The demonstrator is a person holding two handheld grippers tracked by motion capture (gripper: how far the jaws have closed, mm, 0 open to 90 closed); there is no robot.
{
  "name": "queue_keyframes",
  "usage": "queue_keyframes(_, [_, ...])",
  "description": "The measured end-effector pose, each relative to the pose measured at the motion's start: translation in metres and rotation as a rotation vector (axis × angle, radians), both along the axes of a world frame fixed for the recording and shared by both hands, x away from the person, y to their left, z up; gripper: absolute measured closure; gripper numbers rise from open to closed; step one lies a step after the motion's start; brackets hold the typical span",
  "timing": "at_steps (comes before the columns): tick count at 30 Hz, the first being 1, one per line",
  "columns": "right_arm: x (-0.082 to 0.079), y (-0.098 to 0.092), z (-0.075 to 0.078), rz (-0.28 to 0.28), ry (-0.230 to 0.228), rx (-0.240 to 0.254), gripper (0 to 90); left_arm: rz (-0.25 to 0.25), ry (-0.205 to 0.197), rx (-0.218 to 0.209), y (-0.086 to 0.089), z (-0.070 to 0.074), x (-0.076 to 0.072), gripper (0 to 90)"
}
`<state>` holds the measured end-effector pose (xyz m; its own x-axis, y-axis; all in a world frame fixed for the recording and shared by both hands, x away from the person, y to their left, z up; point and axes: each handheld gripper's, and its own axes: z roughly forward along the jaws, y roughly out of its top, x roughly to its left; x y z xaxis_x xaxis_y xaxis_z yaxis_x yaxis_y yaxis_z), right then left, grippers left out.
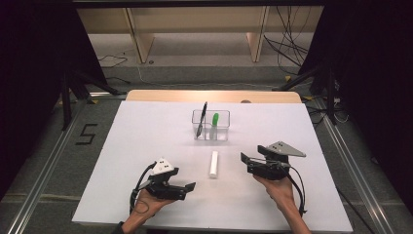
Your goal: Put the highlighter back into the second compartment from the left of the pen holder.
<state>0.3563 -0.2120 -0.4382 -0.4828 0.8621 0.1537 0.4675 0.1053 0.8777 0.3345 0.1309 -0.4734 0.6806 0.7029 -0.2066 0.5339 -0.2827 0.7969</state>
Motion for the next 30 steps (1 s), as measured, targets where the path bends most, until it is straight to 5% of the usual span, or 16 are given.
queue_keyframes(30, [-0.037, -0.012, -0.018, 0.013, 0.031, 0.014, 24.3, 0.005, -0.002, 0.011, -0.037, 0.001, 0.01, 12.8])
